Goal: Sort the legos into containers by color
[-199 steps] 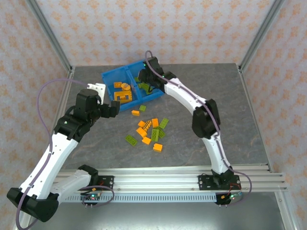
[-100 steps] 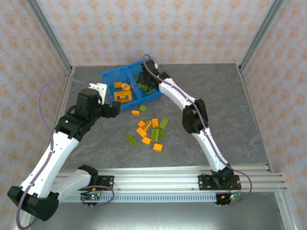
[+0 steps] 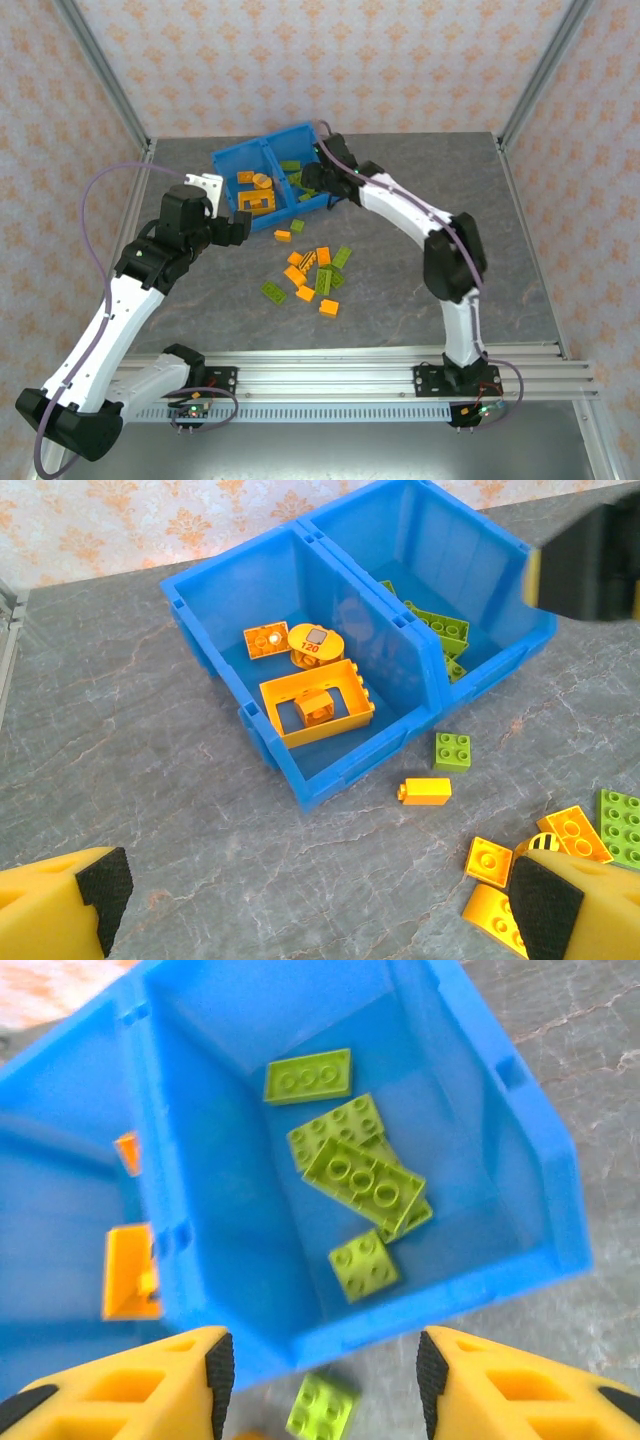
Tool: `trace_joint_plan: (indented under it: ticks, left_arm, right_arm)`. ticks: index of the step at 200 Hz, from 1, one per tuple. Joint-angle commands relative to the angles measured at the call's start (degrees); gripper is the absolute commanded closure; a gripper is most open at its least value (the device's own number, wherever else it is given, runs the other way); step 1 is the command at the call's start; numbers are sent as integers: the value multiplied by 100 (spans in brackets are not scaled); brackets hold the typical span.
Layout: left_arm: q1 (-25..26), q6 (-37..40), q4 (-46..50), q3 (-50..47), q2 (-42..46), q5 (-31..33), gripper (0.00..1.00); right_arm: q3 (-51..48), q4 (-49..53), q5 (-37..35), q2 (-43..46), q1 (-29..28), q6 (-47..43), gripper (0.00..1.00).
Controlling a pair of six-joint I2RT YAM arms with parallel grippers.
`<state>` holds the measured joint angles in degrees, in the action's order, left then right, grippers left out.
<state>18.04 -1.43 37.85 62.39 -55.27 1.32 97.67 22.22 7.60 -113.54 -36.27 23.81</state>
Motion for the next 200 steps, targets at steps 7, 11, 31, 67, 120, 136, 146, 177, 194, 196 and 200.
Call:
trace_joint_plan:
  ticks: [7, 11, 31, 67, 120, 136, 146, 177, 194, 196, 200]
  left_arm:
    - [4, 30, -185, -60, -43, -60, 0]
    - [-3, 27, -190, -60, -53, -90, 0]
    - [-7, 28, -218, -59, -81, -294, 0]
    - [-3, 140, -310, -120, -30, -896, 0]
    - [-1, 199, -309, -131, 20, -952, 0]
    - [-3, 203, -302, -121, 12, -902, 0]
    - [-6, 201, -279, -112, 7, -888, 0]
    - [-6, 214, -271, -111, 37, -840, 0]
    - [0, 227, -269, -122, 75, -772, 0]
    - [-8, 230, -262, -122, 77, -762, 0]
    - [-5, 230, -262, -130, 77, -749, 0]
  right_arm:
    - [-1252, -1010, 331, 494, -129, 508, 44]
    - [-1336, -1029, 353, 514, -139, 595, 42]
    - [-1594, -1193, 400, 401, -195, 871, 34]
    - [-1296, -1330, 436, -217, -352, 899, 25]
    - [-832, -1380, 62, -986, -487, 626, 24]
    - [-738, -1390, -44, -1093, -491, 523, 24]
    - [-670, -1364, -67, -1171, -493, 506, 24]
    - [-417, -1189, 40, -1448, -513, 441, 27]
    - [-358, -1102, 64, -1549, -521, 449, 29]
    - [-361, -1102, 59, -1556, -521, 449, 29]
    - [-362, -1098, 58, -1571, -521, 445, 29]
